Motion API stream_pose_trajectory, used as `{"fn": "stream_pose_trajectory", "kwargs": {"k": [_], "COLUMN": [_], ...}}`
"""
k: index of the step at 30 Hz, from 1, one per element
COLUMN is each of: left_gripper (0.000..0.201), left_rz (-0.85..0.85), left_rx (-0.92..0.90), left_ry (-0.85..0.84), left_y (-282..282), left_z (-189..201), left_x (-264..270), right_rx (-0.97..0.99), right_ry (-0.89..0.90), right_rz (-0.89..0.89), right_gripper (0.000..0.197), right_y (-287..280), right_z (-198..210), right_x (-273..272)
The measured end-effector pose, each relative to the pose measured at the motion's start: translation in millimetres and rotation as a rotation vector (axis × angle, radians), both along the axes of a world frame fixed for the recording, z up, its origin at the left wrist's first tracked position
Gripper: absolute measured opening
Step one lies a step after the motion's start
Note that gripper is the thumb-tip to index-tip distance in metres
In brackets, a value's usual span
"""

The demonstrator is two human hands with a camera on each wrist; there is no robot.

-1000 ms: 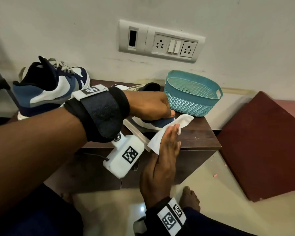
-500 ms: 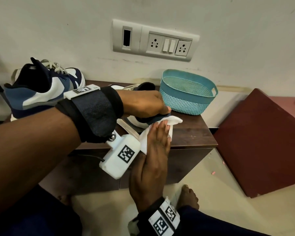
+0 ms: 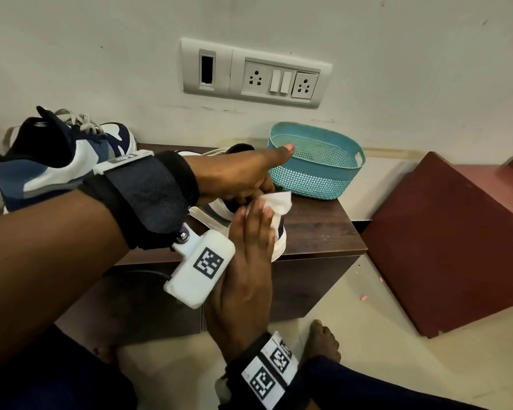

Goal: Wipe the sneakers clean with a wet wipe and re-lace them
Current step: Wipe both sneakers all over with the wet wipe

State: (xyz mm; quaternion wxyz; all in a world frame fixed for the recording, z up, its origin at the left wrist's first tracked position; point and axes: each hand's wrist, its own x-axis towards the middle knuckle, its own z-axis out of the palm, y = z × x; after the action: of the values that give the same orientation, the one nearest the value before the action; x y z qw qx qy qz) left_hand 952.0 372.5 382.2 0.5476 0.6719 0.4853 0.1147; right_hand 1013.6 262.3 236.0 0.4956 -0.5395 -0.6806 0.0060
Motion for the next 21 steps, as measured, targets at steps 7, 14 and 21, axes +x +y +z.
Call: {"fn": "stream_pose_trajectory", "kwargs": {"k": [7, 14, 21], "left_gripper": [0.111, 0.08, 0.082], "left_rz": [-0.042, -0.097, -0.055], "left_rx": [0.022, 0.048, 0.034], "left_ry": [0.016, 0.009, 0.029], "left_y": [1.2, -2.3, -2.1], "left_z": [-1.2, 3.6, 4.5], "left_x": [-0.9, -2.0, -3.2], "right_rx": [0.073, -0.307, 0.0], "right_ry": [0.058, 0.815, 0.053], "right_rz": [-0.057, -0.039, 0.019], "right_gripper": [0.066, 0.044, 0.061], "right_y": [20.1, 41.9, -9.4], "right_z": [7.9, 45.7, -4.2], "right_x": [16.3, 46.7, 8.3]}}
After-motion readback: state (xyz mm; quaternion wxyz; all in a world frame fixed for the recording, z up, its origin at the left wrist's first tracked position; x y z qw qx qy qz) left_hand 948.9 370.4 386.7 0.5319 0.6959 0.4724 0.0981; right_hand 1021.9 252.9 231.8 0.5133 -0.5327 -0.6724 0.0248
